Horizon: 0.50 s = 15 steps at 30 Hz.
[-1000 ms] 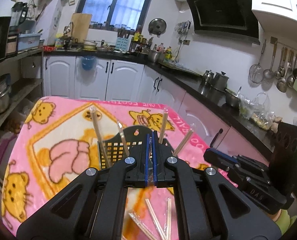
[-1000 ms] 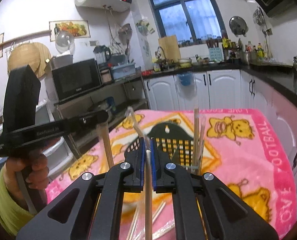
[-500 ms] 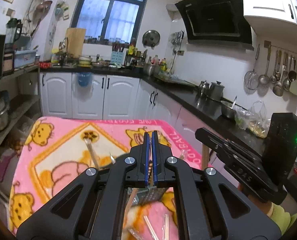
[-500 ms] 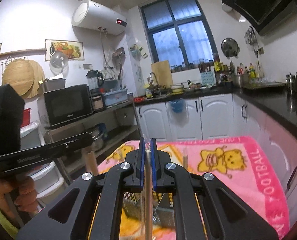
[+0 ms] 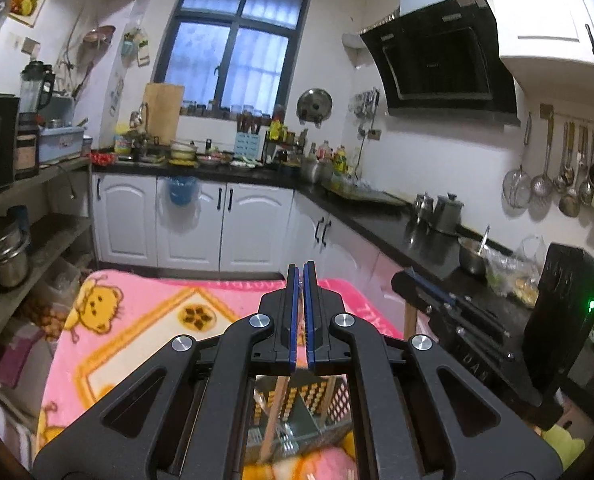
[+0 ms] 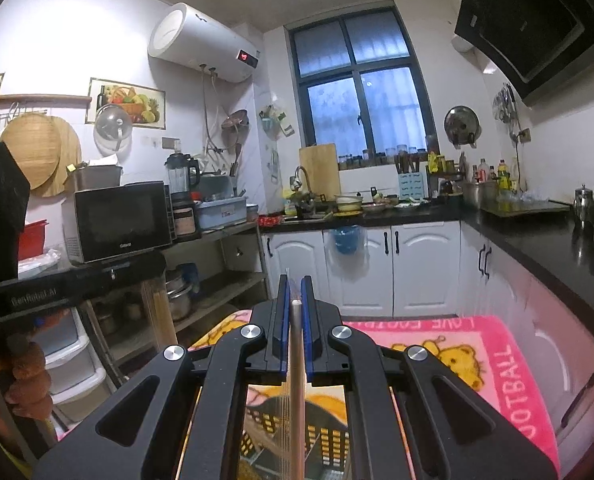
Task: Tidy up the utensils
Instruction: 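Lower both held chopsticks into the basket compartments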
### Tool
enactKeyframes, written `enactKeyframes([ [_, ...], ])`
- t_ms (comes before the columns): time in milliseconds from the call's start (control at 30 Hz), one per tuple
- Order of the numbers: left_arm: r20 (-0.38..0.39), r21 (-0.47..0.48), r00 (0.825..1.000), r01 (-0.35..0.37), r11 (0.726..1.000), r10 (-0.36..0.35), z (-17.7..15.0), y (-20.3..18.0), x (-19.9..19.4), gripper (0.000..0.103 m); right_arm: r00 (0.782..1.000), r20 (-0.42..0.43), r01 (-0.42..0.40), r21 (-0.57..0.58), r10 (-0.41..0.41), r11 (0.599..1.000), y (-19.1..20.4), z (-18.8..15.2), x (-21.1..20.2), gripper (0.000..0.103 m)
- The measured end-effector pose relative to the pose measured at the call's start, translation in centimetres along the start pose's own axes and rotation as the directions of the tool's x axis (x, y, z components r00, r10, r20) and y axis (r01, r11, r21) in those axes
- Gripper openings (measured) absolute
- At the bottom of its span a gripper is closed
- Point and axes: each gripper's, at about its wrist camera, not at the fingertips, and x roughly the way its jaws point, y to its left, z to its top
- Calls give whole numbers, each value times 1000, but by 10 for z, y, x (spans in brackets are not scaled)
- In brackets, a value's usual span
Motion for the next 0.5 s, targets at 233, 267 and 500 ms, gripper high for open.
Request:
enactKeyframes([
  [233,31,-24,1000,-1,1000,2,12,8,15,1,998,55,13,-40,-11,999,2,7,12,6],
  [267,36,-20,999,-5,1000,6,12,7,16,1,998,61,16,-45,-13,999,2,7,13,6],
  [500,43,-15,999,-6,1000,6,7,8,25,1,993,105,55,-58,-49,997,0,1,27,6],
])
